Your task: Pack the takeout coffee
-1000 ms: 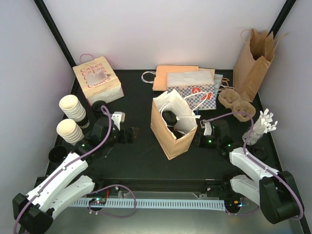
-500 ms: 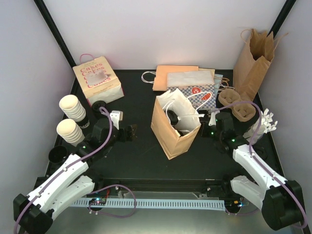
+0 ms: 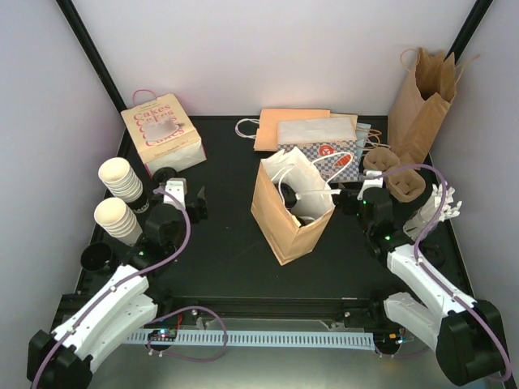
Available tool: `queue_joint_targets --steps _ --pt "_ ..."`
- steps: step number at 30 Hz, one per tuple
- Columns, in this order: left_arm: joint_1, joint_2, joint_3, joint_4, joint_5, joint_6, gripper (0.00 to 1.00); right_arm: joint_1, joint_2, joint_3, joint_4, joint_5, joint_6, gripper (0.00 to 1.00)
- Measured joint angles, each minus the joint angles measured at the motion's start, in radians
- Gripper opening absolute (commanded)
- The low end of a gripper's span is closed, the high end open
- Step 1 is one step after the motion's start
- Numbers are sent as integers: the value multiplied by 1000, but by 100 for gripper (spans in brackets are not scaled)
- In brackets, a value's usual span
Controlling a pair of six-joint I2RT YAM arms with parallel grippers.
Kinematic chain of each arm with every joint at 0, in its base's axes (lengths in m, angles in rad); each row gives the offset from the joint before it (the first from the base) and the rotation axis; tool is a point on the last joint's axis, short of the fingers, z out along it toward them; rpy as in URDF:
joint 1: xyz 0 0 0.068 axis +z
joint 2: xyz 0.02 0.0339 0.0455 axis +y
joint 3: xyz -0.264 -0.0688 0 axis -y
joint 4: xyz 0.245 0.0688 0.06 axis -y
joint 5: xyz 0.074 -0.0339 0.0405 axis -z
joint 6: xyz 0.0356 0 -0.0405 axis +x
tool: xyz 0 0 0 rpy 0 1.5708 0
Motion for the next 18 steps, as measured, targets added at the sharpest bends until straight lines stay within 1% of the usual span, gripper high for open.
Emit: queue_joint_targets --steps 3,6,9,15,18 --pt "19 58 -51 137 -58 72 99 0 22 -12 85 26 -55 98" --pt "66 122 -92 231 -71 116 99 -18 48 -30 192 14 -111 98" --pt "128 182 -114 317 -64 146 99 -66 64 -57 260 -29 -155 98" --pt "226 280 -116 458 -24 180 99 -200 100 -103 401 -144 -224 97" --pt "285 339 -132 561 13 192 99 -227 145 -144 485 -171 -239 97"
